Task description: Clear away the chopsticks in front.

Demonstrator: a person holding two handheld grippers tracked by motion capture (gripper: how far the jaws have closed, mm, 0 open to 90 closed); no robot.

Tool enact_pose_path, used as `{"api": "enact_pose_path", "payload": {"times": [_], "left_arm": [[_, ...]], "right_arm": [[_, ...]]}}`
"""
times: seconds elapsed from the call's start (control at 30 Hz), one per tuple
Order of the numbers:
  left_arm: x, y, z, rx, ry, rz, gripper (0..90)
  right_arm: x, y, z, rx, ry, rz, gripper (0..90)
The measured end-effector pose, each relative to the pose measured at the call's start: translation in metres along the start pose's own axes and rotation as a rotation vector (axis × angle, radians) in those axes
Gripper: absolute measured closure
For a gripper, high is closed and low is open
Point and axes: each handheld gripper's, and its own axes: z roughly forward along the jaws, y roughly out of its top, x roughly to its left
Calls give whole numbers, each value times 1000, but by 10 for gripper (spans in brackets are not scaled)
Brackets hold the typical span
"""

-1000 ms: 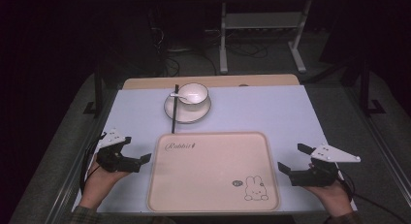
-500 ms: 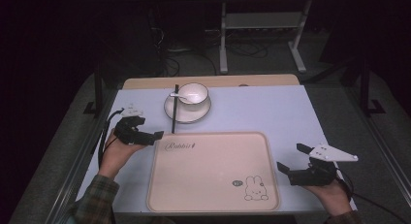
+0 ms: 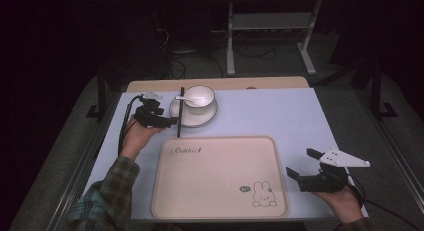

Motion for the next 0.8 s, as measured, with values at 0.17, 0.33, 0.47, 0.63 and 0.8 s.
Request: {"api": "enact_pose_path", "payload": {"times": [0.17,0.33,0.47,0.63,0.8], "left_arm": [[6,8,15,14,13,-4,353],[9,11,26,36,6,-7,414],[8,13,38,56,11,-14,450],[4,15,51,68,29,5,485],[4,13,59,90,50,6,537]], "right_arm": [[0,-1,-1,-1,-5,4,25],[-1,-1,-1,-3,-9,9,25],[-2,-1,-2,-5,-10,11,25],[-2,-2,-2,-11,-13,17,26],[-2,-2,-3,-13,-14,21,29]]}}
